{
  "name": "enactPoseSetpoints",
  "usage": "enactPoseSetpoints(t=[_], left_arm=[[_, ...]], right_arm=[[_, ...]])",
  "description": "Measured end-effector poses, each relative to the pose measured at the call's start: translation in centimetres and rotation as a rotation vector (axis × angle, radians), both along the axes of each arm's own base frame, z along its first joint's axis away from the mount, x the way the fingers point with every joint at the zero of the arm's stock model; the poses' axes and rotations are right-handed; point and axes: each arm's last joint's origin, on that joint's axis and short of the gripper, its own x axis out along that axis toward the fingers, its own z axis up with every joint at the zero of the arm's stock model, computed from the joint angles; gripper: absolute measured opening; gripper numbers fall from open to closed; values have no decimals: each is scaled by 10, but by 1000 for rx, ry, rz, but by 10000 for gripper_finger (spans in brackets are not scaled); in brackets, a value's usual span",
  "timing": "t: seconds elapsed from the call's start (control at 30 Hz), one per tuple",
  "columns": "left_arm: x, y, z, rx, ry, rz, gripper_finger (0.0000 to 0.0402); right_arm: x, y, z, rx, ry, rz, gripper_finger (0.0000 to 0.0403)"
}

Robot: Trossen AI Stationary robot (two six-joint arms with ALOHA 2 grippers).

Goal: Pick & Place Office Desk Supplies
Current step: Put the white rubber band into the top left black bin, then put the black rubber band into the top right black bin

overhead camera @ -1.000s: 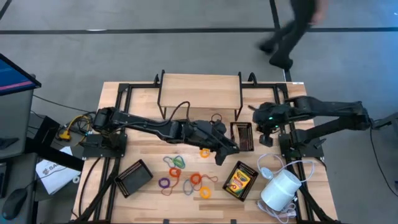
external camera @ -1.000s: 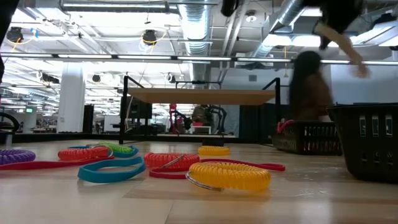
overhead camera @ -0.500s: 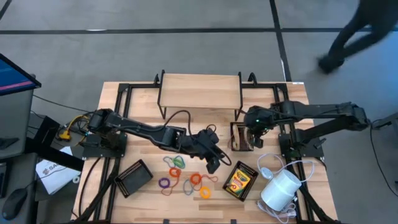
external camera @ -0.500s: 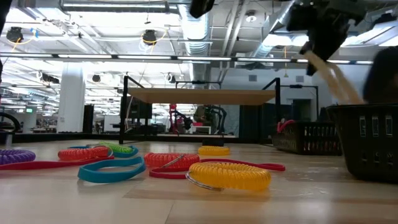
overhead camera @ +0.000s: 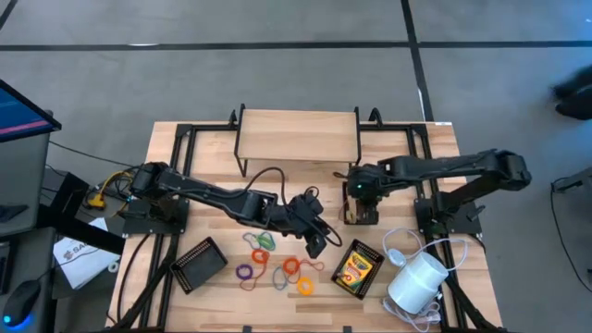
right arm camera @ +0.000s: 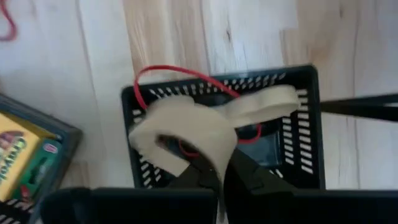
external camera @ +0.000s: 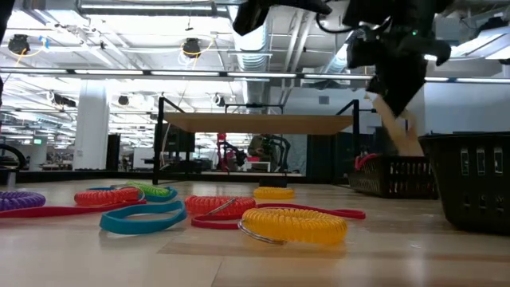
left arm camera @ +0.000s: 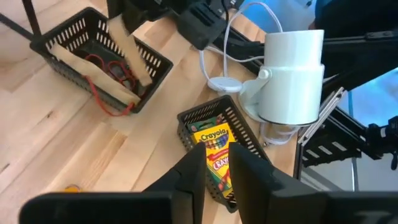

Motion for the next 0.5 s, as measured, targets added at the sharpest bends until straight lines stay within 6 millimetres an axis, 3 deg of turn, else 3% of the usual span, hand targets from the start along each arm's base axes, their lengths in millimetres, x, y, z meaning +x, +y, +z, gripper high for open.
enactPoseSetpoints(t=[0.17, 0.33, 0.5], left_arm=[[-1, -4, -1, -2, 3, -9, 58], [-3, -4, -2, 69, 27, -56, 60], [-2, 8, -9, 175, 88, -18, 80]], right_arm=[[0, 0, -5, 3, 41, -2, 25], [-6, 0, -1, 0, 62, 15, 72], [-15, -1, 7, -21, 151, 7, 120]])
